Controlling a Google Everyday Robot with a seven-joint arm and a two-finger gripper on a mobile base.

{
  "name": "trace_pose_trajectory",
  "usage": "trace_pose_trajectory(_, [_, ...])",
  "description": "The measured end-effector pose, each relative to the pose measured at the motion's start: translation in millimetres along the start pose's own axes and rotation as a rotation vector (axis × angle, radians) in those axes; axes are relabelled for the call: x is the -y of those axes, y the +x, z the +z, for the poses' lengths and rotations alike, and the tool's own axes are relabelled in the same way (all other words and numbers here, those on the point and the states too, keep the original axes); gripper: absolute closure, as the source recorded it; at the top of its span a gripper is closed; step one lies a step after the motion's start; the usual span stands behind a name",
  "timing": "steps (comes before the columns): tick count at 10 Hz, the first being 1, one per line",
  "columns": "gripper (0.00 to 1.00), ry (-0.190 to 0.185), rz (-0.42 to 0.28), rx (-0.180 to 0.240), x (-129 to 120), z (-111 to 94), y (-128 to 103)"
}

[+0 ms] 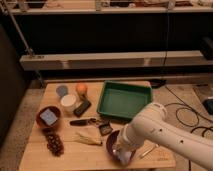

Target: Wipe purple bowl with towel

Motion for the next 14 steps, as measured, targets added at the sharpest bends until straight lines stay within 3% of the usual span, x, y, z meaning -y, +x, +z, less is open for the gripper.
trace_pose_trajectory(4, [0.86, -0.01, -0.006, -0.063, 15, -8, 28])
trace_pose_trajectory(8, [0.86, -0.007, -0.019, -0.065, 32, -1, 49])
trace_pose_trajectory(12, [0.86, 0.014, -0.065, -0.012, 58, 13, 47])
trace_pose_trajectory(14, [0.86, 0.026, -0.092, 0.042, 65, 22, 38])
